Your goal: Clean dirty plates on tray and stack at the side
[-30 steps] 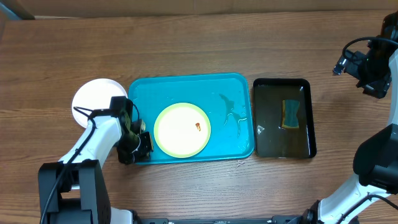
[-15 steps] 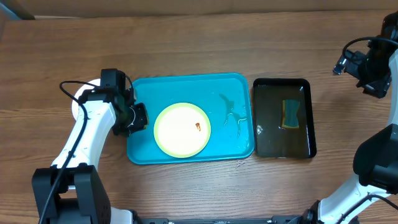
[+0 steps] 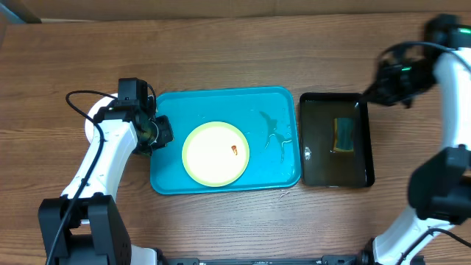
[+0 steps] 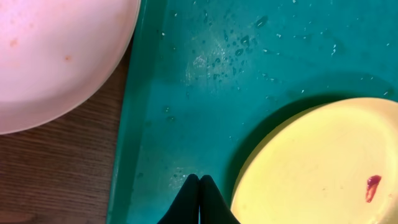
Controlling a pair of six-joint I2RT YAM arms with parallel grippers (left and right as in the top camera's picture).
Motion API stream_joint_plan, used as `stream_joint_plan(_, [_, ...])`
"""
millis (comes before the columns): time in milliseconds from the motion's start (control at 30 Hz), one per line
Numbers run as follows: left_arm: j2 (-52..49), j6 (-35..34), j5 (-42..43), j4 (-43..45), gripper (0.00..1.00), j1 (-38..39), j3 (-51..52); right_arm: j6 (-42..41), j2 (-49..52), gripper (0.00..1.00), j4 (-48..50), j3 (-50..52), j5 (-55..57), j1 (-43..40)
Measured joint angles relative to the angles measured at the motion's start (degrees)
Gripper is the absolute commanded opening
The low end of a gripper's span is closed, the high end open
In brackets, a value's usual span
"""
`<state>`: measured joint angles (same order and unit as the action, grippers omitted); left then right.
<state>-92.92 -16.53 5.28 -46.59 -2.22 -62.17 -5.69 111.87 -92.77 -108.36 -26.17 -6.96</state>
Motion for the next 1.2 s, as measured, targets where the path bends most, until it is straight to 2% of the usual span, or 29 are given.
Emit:
stream_joint_plan(133, [0.00, 0.63, 0.00, 0.76, 0.04, 0.00, 1.07, 0.33, 0.00, 0.04, -2.82, 1.09, 2.91, 13.07])
stream_joint_plan(300, [0.00, 0.87, 0.00, 0.85, 0.04, 0.00, 1.14, -6.10, 0.00, 0.04, 3.08, 7.50, 9.25, 27.91])
stream_joint_plan(500, [0.00, 1.38, 0.00, 0.98, 0.04, 0.00, 1.18, -14.62, -0.07, 0.04, 11.32, 16.61, 16.35, 36.52])
stream_joint_plan(800, [0.00, 1.57, 0.04, 0.98, 0.04, 0.00, 1.18, -19.56, -0.07, 0.04, 25.70, 30.88, 20.63, 39.34])
stream_joint_plan(967, [0.00, 1.66, 0.02, 0.98, 0.04, 0.00, 1.18, -20.63, -0.07, 0.04, 26.69, 35.04, 20.90, 39.41])
stream_joint_plan(1200, [0.00, 1.70, 0.02, 0.98, 0.04, 0.00, 1.18, -22.34, -0.07, 0.04, 24.22, 35.78, 21.09, 42.05])
